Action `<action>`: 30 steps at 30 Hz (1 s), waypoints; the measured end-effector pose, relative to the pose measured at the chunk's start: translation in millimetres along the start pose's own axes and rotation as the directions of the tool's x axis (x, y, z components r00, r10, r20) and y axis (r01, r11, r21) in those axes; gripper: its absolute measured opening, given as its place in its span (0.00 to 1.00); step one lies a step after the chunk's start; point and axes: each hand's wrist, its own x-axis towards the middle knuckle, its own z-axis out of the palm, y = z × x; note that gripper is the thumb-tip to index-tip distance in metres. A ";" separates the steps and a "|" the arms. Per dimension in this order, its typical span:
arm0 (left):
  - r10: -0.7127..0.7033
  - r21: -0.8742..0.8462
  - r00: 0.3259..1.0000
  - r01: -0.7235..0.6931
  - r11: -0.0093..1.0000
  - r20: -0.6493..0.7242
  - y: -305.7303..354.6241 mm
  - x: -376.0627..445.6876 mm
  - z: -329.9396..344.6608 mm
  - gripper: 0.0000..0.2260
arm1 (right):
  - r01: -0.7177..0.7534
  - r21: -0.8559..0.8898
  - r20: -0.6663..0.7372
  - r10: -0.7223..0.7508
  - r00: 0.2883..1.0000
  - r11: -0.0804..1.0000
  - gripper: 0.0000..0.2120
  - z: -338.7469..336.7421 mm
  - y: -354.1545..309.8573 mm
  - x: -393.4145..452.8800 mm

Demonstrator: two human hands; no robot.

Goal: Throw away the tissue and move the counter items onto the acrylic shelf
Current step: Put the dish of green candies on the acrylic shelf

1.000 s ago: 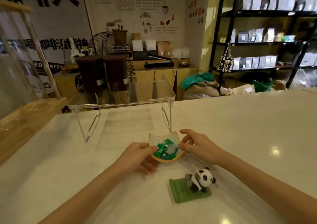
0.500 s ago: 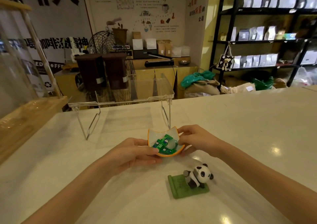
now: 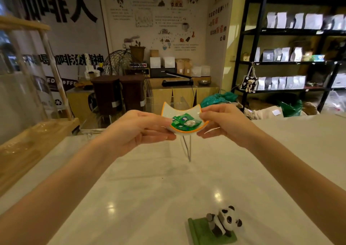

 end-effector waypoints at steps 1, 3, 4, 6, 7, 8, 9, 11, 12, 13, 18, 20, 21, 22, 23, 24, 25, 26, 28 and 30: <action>0.010 -0.002 1.000 -0.010 1.000 -0.019 5.8 5.3 -1.6 0.15 | 0.018 0.010 -0.025 -0.018 1.000 1.000 0.04 -0.3 -5.6 6.1; 0.012 -0.028 0.999 -0.014 1.000 -0.041 15.1 16.7 -5.4 0.15 | 0.043 0.021 -0.066 -0.041 0.997 0.999 0.04 -0.7 -15.7 19.9; 0.014 -0.045 0.999 -0.016 0.999 -0.045 19.0 22.7 -7.3 0.15 | 0.045 0.008 -0.084 -0.044 0.996 0.999 0.04 -0.8 -19.7 27.8; 0.015 -0.059 0.998 -0.018 0.998 -0.061 25.6 35.9 -11.3 0.15 | 0.032 -0.033 -0.125 -0.035 0.991 0.999 0.06 0.1 -25.1 45.8; 0.010 -0.063 0.997 -0.015 0.998 -0.073 27.8 43.3 -12.7 0.14 | 0.024 -0.049 -0.153 -0.031 0.988 0.999 0.07 0.6 -26.0 55.5; 0.005 -0.075 0.996 -0.011 0.997 -0.087 29.1 51.2 -13.8 0.13 | 0.023 -0.065 -0.182 -0.034 0.983 0.998 0.08 1.0 -25.8 65.4; 0.002 -0.094 0.995 -0.012 0.996 -0.103 29.2 59.1 -14.5 0.12 | 0.027 -0.078 -0.213 -0.043 0.976 0.997 0.09 1.3 -24.8 75.3; 0.000 -0.135 0.989 -0.020 0.991 -0.146 25.9 75.3 -15.1 0.13 | 0.035 -0.075 -0.267 -0.054 0.962 0.997 0.09 1.4 -22.4 94.0; 0.005 -0.154 0.987 -0.030 0.988 -0.162 23.4 82.8 -15.5 0.13 | 0.032 -0.060 -0.283 -0.047 0.958 0.998 0.09 1.7 -20.9 102.5; 0.013 -0.170 0.986 -0.042 0.985 -0.169 20.9 90.0 -15.9 0.13 | 0.025 -0.044 -0.292 -0.037 0.956 0.999 0.09 1.9 -19.5 111.1; -0.034 -0.188 0.983 0.000 0.982 -0.181 10.2 124.4 -20.5 0.13 | 0.012 -0.105 -0.317 -0.045 0.947 0.994 0.12 3.2 -5.7 150.4; -0.056 -0.181 0.980 0.020 0.983 -0.193 7.1 136.1 -22.2 0.13 | 0.020 -0.144 -0.319 -0.066 0.945 0.989 0.13 3.2 1.7 161.1; -0.067 -0.178 0.978 0.031 0.983 -0.198 6.0 140.7 -22.9 0.12 | 0.021 -0.157 -0.317 -0.071 0.946 0.987 0.13 2.7 4.8 165.2; -0.078 -0.177 0.976 0.042 0.983 -0.202 5.0 144.7 -23.6 0.12 | 0.018 -0.167 -0.315 -0.070 0.947 0.986 0.14 2.1 7.8 169.1; -0.088 -0.175 0.975 0.052 0.983 -0.204 4.5 148.4 -23.9 0.12 | 0.010 -0.174 -0.310 -0.065 0.948 0.985 0.14 1.9 9.7 171.7; -0.100 -0.172 0.973 0.064 0.983 -0.208 4.2 151.7 -24.1 0.12 | 0.004 -0.180 -0.305 -0.060 0.950 0.984 0.14 1.4 12.0 174.9; -0.113 -0.171 0.970 0.077 0.982 -0.217 4.0 154.9 -24.2 0.12 | 0.000 -0.187 -0.297 -0.056 0.953 0.982 0.14 1.3 14.2 178.2; -0.127 -0.171 0.966 0.088 0.981 -0.228 3.9 157.1 -24.2 0.13 | -0.002 -0.193 -0.290 -0.055 0.955 0.981 0.14 1.4 16.6 181.2; -0.146 -0.174 0.959 0.105 0.979 -0.243 3.8 160.5 -23.9 0.13 | -0.008 -0.207 -0.281 -0.052 0.958 0.978 0.15 1.9 20.6 185.8; -0.151 -0.183 0.957 0.107 0.977 -0.246 2.5 162.9 -24.2 0.13 | -0.010 -0.213 -0.266 -0.048 0.963 0.977 0.16 2.5 24.5 191.2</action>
